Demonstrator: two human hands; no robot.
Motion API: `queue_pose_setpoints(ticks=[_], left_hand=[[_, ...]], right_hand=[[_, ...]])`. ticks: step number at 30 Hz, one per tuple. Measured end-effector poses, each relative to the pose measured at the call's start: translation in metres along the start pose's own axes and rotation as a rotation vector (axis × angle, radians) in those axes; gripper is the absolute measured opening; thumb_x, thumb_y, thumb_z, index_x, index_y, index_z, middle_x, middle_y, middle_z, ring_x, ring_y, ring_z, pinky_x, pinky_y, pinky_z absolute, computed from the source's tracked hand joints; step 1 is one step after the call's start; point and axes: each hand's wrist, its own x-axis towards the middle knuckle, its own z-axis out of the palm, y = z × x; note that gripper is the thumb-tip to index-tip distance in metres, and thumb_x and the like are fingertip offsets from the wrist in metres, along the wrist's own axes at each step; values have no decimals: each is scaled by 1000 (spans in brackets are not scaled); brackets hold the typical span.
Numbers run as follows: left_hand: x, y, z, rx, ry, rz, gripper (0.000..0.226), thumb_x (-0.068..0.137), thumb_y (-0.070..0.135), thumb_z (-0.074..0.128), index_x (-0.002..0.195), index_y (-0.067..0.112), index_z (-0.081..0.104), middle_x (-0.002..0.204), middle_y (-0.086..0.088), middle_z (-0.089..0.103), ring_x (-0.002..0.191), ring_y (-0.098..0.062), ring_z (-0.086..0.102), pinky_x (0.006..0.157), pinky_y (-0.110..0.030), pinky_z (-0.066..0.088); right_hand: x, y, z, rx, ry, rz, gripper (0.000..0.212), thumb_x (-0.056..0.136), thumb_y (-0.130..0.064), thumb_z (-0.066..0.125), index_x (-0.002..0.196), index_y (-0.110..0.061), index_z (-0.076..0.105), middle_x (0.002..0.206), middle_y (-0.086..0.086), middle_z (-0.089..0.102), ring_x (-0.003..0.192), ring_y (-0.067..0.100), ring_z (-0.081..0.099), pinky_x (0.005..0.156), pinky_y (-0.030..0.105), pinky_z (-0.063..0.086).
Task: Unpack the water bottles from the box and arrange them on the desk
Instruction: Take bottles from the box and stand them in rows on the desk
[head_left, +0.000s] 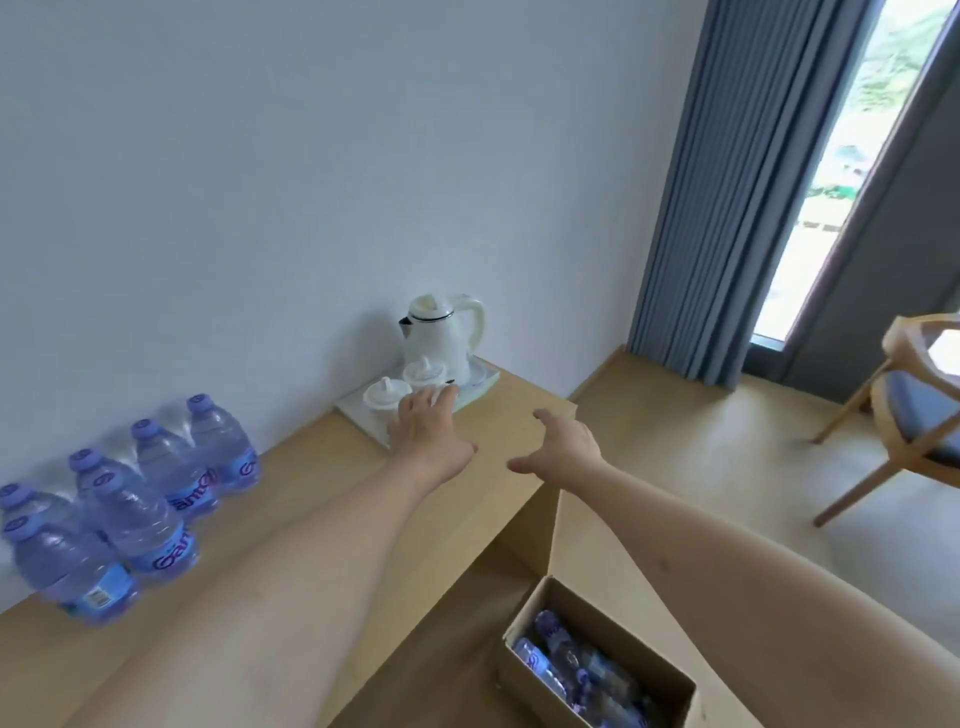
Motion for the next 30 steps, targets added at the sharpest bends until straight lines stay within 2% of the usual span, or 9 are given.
queue_pose_setpoints(ticks=[2,7,12,15,20,23,30], left_hand=[[15,46,27,-2,-48,66,89,73,52,68,147,28,27,154,-2,30,140,-28,24,112,-44,30],[36,155,102,25,-176,249,85,75,52,67,146,29,28,153,-4,31,139,-28,26,111,-45,31],[48,231,177,80,-302,398,78,77,49,68,144,30,33,155,-6,28,142,-27,22,114,-46,28],[44,252,221,69,-420,398,76,79,46,68,144,29,33,155,-6,29,143,-26,22,114,-47,28],[31,252,294,76,-640,385,75,78,41,69,143,28,35,153,-6,30,141,-26,23,113,-43,29],[28,231,342,103,-735,357,75,76,38,67,143,27,36,153,-5,31,139,-26,25,111,-40,31],[7,149,495,155,-943,293,70,73,36,68,137,24,42,139,-1,42,128,-27,37,101,-37,38]], right_hand=[[5,45,-23,-30,17,75,95,66,-49,81,146,-23,37,134,4,55,130,27,43,99,40,46],[18,155,-63,-29,19,279,77,66,-45,81,132,-22,48,129,4,56,124,27,47,95,40,48],[33,249,-69,61,-46,423,93,65,-45,83,145,-24,39,136,4,53,129,26,45,99,40,46],[32,297,-54,103,-121,519,96,64,-44,84,145,-24,38,138,4,53,128,25,47,99,40,47],[26,358,-9,175,-229,661,94,63,-42,84,144,-20,42,137,4,55,122,24,53,94,35,50],[27,388,28,222,-256,744,86,65,-45,82,139,-17,48,133,5,59,120,25,56,92,31,48],[20,460,184,287,-411,919,60,67,-45,81,115,-16,60,108,3,67,100,24,63,83,33,53]])
